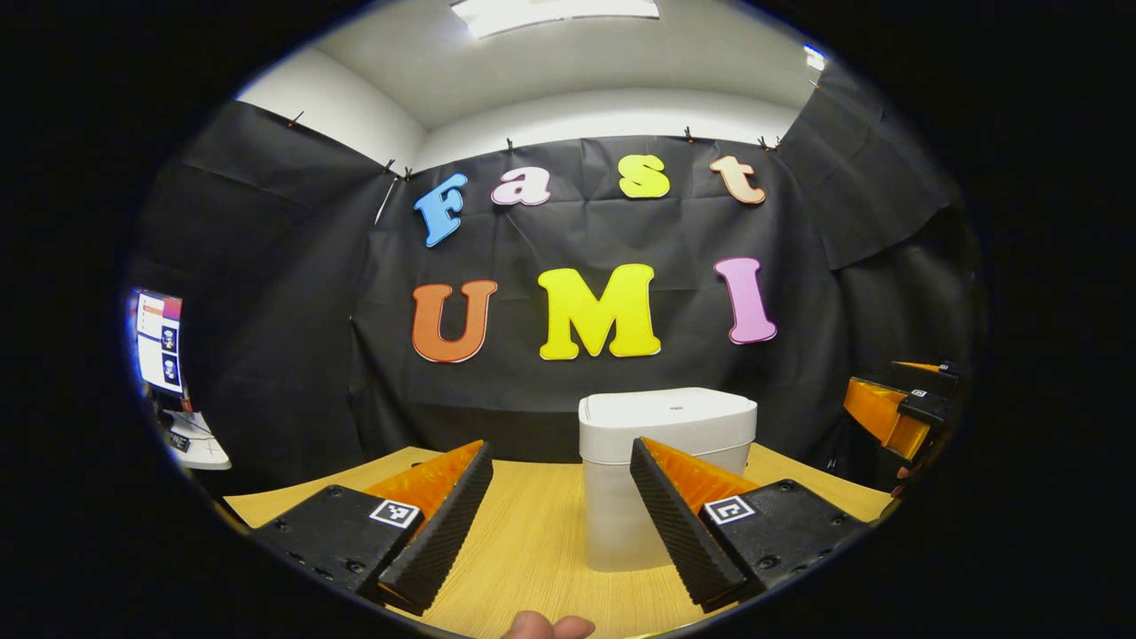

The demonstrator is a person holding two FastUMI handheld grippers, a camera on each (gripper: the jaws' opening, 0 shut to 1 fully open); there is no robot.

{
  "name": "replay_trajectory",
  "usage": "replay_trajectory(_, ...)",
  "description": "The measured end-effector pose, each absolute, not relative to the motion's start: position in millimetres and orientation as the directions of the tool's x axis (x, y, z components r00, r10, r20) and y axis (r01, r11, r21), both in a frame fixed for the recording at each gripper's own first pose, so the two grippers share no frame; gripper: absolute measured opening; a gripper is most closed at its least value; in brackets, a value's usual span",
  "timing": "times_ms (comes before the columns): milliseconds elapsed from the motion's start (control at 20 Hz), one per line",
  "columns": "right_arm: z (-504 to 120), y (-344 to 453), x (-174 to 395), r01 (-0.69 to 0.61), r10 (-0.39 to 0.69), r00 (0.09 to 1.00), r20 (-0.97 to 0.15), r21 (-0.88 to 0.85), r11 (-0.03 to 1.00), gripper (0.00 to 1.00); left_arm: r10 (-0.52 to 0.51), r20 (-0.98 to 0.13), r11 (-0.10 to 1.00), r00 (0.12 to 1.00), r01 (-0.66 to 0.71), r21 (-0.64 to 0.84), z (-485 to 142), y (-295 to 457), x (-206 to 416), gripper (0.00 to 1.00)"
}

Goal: Press the lid of the desktop garbage bin to open it, pick up the crumpled paper on the desktop and throw it into the bin, then pick up the pop can on the desktop and drop it into the bin, and finally close the garbage bin lid.

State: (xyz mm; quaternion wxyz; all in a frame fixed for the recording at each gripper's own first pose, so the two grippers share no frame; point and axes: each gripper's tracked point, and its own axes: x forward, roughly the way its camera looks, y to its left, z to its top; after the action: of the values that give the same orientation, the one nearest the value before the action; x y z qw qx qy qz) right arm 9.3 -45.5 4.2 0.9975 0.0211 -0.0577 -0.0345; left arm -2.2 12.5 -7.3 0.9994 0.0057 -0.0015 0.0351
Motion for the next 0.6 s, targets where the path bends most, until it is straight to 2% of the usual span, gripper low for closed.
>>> replay_trajectory(600, 6.7, -26.1, 8.2, 0.038, -0.041, 0.991, 0.130, 0.027, 0.999, 0.96, 0.061, 0.021, 0.997, 0.998, -0.061, 0.036, -0.1, 11.3, 0.8, 1.00)
